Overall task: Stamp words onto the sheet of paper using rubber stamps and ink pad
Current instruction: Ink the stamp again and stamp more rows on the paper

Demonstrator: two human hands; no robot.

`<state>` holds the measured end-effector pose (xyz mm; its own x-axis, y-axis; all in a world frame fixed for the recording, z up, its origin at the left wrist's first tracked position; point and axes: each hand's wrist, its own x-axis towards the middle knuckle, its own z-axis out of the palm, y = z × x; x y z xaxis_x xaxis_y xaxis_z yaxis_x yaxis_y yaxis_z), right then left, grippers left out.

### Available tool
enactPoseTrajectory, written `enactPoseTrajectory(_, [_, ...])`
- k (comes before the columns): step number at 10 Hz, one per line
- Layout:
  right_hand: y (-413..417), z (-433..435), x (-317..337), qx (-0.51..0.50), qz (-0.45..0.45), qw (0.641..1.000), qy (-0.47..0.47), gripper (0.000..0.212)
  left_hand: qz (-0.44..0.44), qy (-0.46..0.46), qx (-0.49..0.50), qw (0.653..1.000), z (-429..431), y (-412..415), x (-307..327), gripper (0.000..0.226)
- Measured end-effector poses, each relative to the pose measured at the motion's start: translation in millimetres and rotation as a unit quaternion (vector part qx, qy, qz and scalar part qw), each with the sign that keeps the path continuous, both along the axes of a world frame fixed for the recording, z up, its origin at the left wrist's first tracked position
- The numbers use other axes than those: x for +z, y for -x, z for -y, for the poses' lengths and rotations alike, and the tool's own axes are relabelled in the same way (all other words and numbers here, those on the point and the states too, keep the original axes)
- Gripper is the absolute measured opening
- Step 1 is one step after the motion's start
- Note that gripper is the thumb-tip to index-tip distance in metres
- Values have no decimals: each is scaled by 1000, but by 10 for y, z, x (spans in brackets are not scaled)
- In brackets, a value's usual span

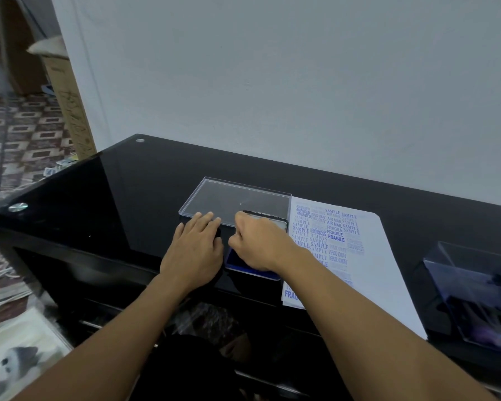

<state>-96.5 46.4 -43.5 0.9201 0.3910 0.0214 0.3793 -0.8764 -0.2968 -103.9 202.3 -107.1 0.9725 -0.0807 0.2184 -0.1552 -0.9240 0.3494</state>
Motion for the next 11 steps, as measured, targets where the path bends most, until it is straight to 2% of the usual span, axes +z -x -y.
enactPoseTrajectory(11, [-22, -34, 47, -7, -12, 1000, -4, 14, 1, 0, 2, 1000, -8, -12, -25, 51])
